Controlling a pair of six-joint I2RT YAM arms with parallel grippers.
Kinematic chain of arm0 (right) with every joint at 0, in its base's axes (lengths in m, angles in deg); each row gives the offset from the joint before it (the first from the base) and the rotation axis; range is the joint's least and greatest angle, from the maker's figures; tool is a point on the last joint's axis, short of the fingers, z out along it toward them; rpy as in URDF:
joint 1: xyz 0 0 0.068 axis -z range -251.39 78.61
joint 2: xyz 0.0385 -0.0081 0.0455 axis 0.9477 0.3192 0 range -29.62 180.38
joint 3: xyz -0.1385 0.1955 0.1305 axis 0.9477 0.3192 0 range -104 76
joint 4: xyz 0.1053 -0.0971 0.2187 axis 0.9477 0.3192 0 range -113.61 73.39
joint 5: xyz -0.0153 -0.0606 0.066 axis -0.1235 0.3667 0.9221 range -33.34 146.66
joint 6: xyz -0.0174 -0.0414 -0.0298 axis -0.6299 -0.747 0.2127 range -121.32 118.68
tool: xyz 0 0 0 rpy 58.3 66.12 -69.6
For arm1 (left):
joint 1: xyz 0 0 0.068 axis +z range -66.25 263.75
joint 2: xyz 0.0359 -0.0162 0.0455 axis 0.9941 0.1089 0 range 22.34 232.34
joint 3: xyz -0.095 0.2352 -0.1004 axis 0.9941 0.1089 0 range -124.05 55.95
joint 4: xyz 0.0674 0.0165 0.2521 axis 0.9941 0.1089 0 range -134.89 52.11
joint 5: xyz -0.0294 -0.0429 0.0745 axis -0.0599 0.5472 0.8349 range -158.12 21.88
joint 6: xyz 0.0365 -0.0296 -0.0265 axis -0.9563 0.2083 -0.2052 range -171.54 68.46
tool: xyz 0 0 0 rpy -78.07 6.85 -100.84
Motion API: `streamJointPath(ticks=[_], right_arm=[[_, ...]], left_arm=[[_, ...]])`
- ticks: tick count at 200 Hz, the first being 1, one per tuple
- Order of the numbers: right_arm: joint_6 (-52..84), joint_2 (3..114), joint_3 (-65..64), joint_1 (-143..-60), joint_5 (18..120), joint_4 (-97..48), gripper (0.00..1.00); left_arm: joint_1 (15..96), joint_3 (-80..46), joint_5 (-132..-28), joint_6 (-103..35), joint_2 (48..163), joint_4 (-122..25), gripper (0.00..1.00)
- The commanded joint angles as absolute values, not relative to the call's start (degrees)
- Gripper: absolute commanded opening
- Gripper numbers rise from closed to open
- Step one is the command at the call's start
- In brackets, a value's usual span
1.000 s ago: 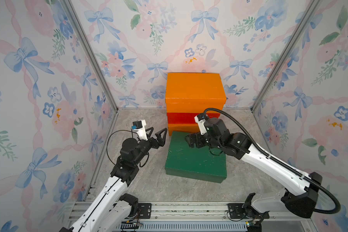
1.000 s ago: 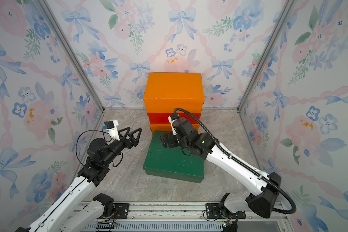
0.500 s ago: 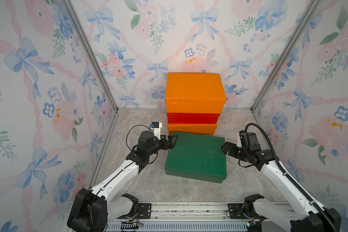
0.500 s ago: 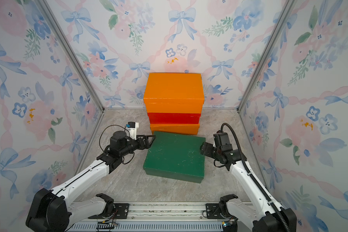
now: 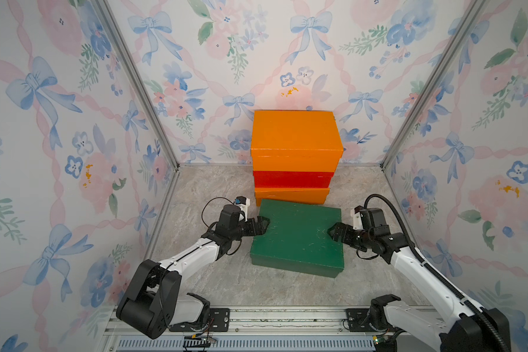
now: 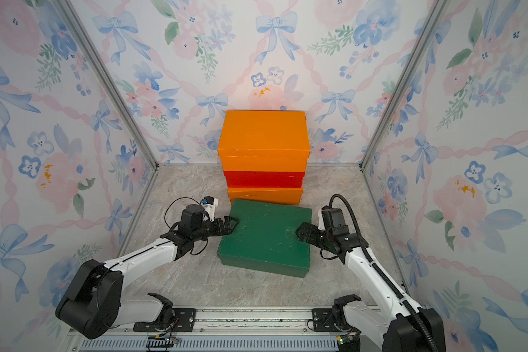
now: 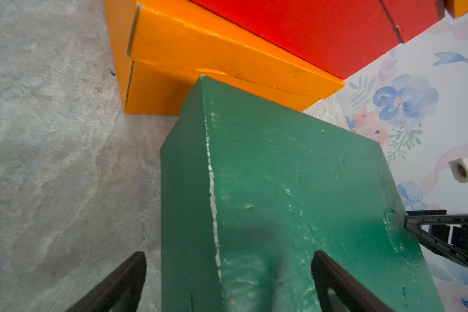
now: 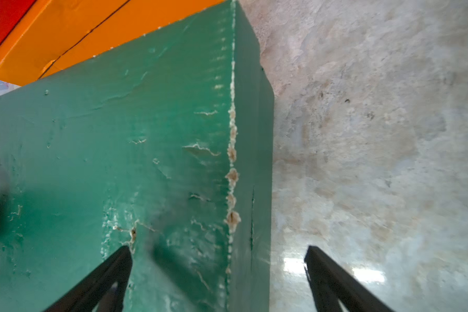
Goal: Stack the shoeboxes
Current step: Move the shoebox to the center of the board, then pick up the shoebox from the center of the board.
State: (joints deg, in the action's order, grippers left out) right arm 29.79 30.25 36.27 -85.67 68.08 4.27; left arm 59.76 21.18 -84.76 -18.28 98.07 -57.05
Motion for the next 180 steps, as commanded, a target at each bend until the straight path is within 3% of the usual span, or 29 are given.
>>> streamJointPath(ticks=[1, 180], right_arm=[[30.3, 31.0, 37.9, -85.4, 70.4, 1.6, 1.0], [30.6, 46.0, 32.3, -85.5, 79.4, -11.7, 0.88]], left_arm=[[59.4, 22.2, -86.5, -18.2, 99.2, -58.6, 0.98], [55.4, 27.6, -86.0, -13.6, 95.9, -62.9, 0.98]])
